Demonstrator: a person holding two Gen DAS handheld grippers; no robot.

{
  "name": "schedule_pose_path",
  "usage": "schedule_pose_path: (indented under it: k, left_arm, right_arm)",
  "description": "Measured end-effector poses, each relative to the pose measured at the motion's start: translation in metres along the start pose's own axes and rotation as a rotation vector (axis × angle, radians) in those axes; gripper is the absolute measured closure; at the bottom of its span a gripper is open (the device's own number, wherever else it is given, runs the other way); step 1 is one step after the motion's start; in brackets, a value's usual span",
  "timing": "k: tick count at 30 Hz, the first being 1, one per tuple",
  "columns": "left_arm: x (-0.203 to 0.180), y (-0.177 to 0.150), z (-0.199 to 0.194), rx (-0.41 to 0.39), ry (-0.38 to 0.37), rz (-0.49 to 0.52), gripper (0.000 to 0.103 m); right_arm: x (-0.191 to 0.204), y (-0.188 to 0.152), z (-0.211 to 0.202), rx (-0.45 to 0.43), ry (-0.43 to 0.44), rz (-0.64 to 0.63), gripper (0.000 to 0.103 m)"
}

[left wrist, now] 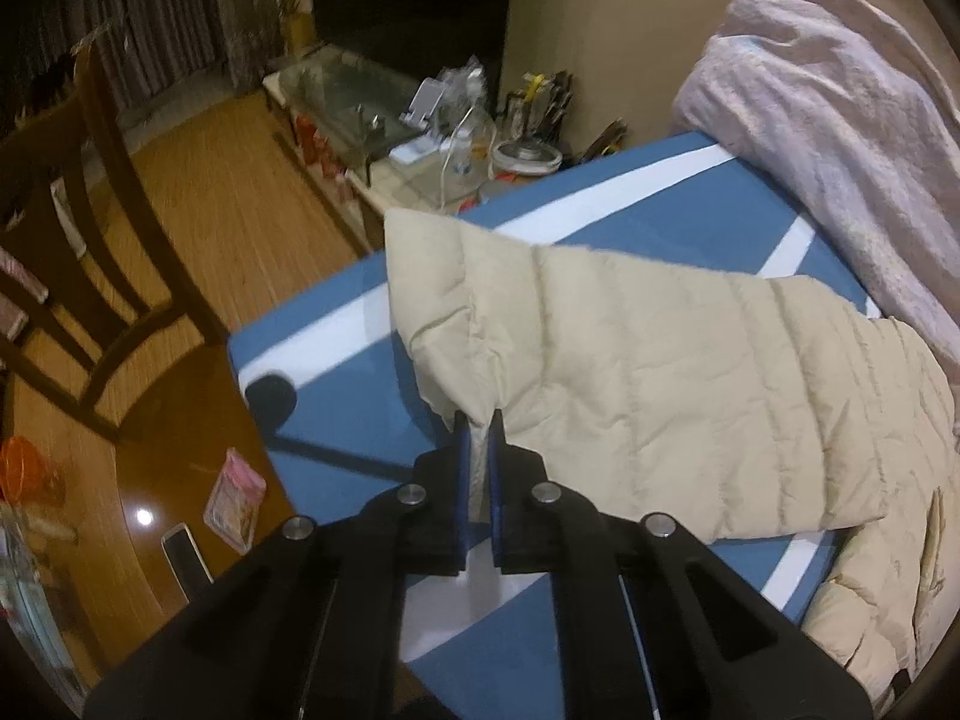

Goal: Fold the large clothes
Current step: 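Lift and fold the sleeve across the jacket back with the left gripper, release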

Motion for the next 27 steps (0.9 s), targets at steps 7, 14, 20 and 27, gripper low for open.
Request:
schedule_pose_path:
  k: [7,14,20,27]
  left_arm:
    - [-0.034,0.023,-0.028,-0.093,-0.027,0.081,0.098]
    - [-0.088,0.042,-0.056,-0.169,-0.109,0.17,0.098]
    - [-0.146,0.052,-0.081,-0.227,-0.203,0.253,0.098]
    - [-0.223,0.057,-0.112,-0.266,-0.354,0.347,0.098]
  right_arm:
    - [-0.008,0.004,-0.001,-0.007,0.008,0.02,0.011]
    - [-0.019,0.009,-0.004,-0.018,0.018,0.05,0.011]
    - [-0.029,0.014,-0.013,-0.025,0.054,0.083,0.011]
    - [-0.04,0.019,-0.026,-0.047,0.085,0.107,0.011]
Point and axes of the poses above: each gripper's, at about its wrist camera, not at the fingertips, and z roughly the way its jaws point, x to its left, y to its top, the point moved 4 cm from there along z, roughly the way its jaws point, and after that the axes turned 13 degrees about z, right-handed, at the moved point
